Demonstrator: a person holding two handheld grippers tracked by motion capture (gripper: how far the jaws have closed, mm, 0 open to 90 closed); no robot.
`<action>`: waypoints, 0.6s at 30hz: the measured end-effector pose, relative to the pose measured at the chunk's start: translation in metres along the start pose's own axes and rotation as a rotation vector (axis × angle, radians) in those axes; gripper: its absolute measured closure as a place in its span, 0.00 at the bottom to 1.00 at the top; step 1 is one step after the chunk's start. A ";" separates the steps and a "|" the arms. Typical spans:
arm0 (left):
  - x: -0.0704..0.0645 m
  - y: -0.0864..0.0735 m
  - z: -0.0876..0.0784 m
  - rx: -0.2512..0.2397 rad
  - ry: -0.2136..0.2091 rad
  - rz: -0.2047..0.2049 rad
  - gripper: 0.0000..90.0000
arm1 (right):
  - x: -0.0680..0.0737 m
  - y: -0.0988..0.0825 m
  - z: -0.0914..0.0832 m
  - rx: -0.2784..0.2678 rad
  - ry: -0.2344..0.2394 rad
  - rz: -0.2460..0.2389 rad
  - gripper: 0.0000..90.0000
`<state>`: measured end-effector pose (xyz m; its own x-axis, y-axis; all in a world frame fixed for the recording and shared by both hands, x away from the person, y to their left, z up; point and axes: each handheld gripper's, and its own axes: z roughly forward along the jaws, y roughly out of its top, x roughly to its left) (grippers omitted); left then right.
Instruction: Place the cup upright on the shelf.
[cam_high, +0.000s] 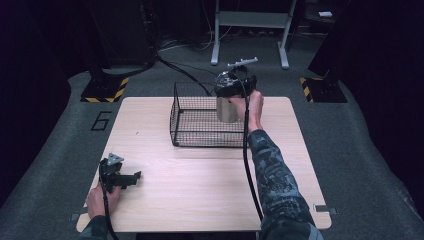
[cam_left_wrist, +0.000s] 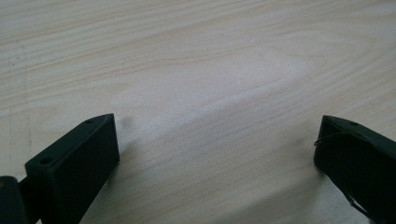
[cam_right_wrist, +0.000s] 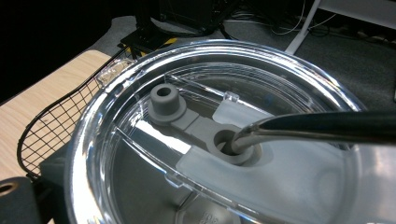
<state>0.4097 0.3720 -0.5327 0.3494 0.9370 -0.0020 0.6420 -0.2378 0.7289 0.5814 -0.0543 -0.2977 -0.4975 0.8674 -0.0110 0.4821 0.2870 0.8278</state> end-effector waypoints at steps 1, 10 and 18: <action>0.000 0.000 0.000 0.000 0.000 0.000 0.00 | -0.001 0.000 0.002 -0.001 0.004 -0.023 0.04; 0.000 0.000 0.000 -0.001 0.001 0.001 0.00 | 0.003 -0.003 0.021 0.002 0.000 0.001 0.04; 0.001 0.000 -0.001 0.011 -0.002 0.013 0.00 | 0.006 -0.007 0.036 0.010 -0.010 0.004 0.04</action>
<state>0.4096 0.3729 -0.5321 0.3590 0.9333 0.0065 0.6445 -0.2529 0.7216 0.6008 -0.0367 -0.3241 -0.4883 0.8726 -0.0139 0.4913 0.2880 0.8220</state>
